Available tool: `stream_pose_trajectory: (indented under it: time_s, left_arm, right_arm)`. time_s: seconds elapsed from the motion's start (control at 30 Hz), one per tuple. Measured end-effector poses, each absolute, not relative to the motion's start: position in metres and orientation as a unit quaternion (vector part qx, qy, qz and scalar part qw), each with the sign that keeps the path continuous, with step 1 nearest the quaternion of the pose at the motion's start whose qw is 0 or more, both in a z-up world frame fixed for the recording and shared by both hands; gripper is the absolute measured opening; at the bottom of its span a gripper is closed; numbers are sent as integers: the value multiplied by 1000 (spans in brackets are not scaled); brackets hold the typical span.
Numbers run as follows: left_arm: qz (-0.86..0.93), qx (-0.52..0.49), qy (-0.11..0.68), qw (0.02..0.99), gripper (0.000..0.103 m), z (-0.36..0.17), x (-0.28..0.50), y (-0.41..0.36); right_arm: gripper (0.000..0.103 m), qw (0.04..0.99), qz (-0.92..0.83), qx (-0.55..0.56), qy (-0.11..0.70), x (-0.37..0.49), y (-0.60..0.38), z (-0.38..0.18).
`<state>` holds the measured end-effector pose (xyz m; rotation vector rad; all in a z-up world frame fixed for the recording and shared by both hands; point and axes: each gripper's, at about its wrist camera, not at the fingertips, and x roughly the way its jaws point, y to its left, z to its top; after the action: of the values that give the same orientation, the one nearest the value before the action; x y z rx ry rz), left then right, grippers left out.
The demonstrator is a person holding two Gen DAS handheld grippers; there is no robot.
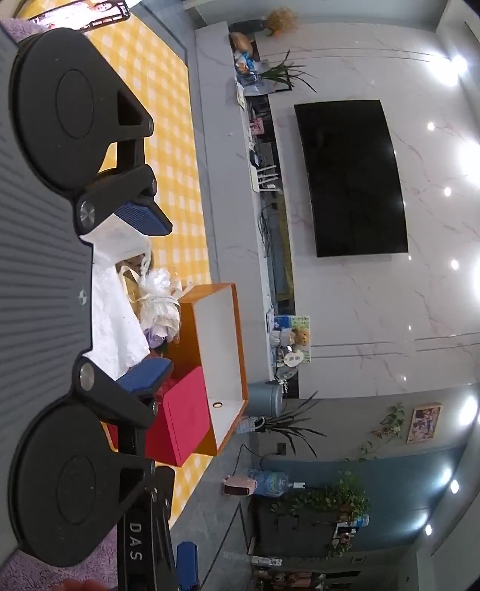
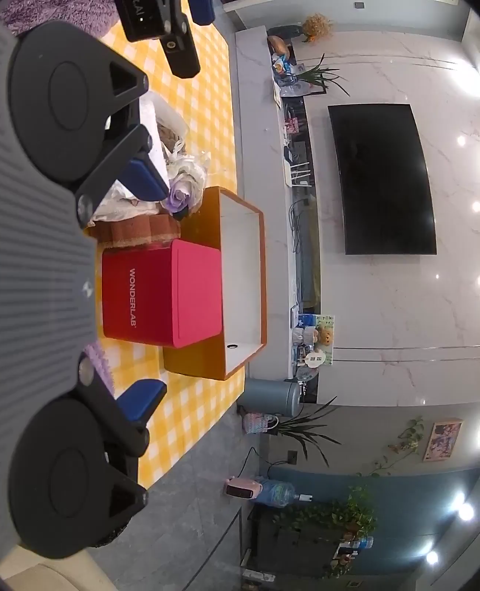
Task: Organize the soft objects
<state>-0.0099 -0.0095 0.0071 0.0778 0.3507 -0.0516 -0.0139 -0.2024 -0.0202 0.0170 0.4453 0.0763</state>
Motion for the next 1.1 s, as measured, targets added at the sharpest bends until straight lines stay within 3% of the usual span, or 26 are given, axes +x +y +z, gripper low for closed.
stream_pose_trajectory:
  time_s: [1.1]
  left_arm:
    - [-44,16,184,982,88,4,-10,-6]
  right_arm:
    - [100,971,46,13,236,-14,-202,-23]
